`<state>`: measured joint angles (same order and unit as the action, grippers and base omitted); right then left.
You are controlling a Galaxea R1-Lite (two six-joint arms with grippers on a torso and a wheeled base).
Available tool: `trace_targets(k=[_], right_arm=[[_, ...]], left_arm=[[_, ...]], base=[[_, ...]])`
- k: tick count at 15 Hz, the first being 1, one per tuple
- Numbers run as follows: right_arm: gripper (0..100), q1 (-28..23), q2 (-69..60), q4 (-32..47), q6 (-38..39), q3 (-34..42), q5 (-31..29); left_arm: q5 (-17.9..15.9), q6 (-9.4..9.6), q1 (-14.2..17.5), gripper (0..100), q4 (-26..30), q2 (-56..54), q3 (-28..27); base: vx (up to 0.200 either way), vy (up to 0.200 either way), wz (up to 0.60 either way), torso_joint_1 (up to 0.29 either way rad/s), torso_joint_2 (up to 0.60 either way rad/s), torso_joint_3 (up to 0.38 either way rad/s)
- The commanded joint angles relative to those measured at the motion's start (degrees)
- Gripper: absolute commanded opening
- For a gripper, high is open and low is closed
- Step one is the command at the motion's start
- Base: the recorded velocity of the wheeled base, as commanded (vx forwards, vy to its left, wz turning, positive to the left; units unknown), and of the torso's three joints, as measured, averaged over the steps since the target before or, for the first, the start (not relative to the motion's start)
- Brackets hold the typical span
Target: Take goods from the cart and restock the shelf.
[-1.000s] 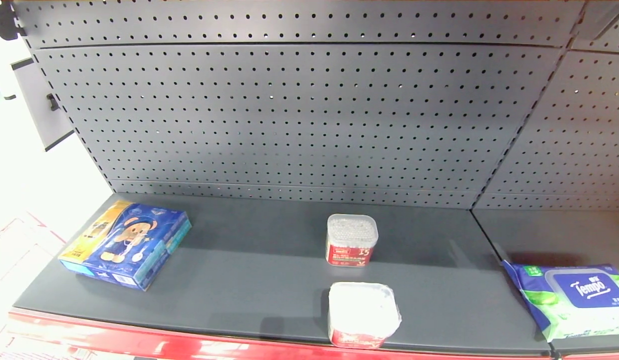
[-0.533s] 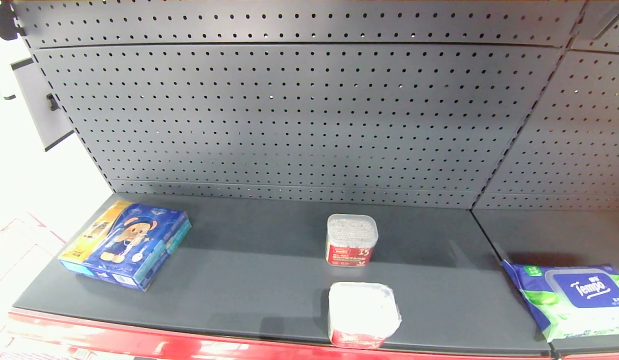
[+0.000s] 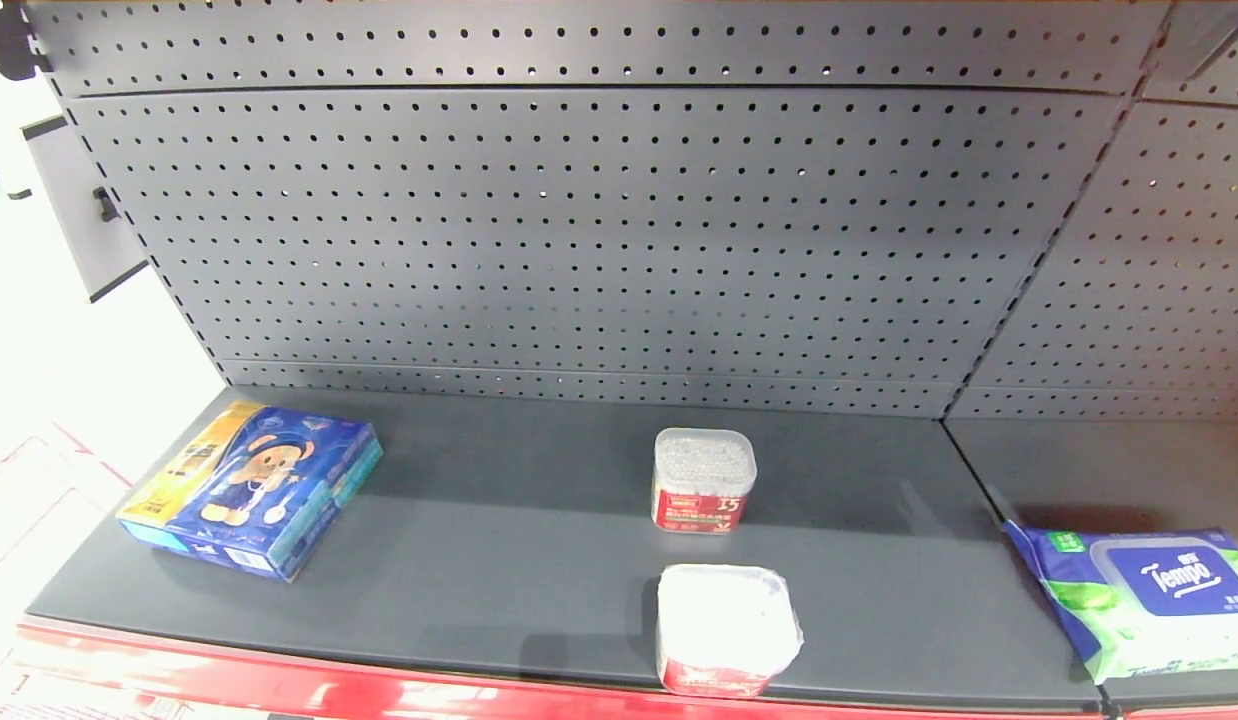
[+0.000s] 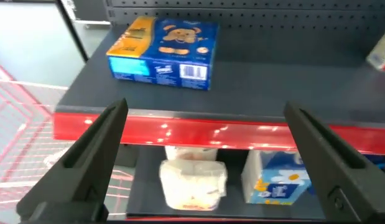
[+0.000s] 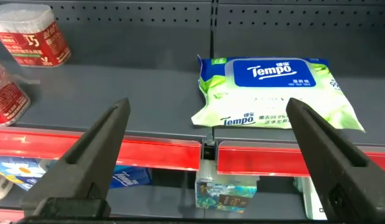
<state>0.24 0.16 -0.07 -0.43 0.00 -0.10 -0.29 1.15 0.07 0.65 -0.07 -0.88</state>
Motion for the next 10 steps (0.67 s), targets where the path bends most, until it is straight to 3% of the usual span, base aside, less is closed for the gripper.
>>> trace_targets(k=[1, 7, 10], right_arm=[[100, 0.02, -0.16, -0.01, -0.01, 0.00, 0.01], [100, 0.02, -0.07, -0.01, -0.01, 0.00, 0.01], [100, 0.02, -0.07, -0.01, -0.01, 0.00, 0.01]], left_arm=[[0.29, 0.08, 0.01, 100, -0.03, 0.07, 0.00], [0.12, 0.17, 0.01, 100, 0.06, 0.07, 0.00], [0.12, 0.08, 0.01, 100, 0.06, 0.07, 0.00]], base=[[0.000, 0.000, 0.00, 0.000, 0.00, 0.000], [0.000, 0.000, 0.00, 0.000, 0.00, 0.000], [0.000, 0.000, -0.60, 0.001, 0.00, 0.004]])
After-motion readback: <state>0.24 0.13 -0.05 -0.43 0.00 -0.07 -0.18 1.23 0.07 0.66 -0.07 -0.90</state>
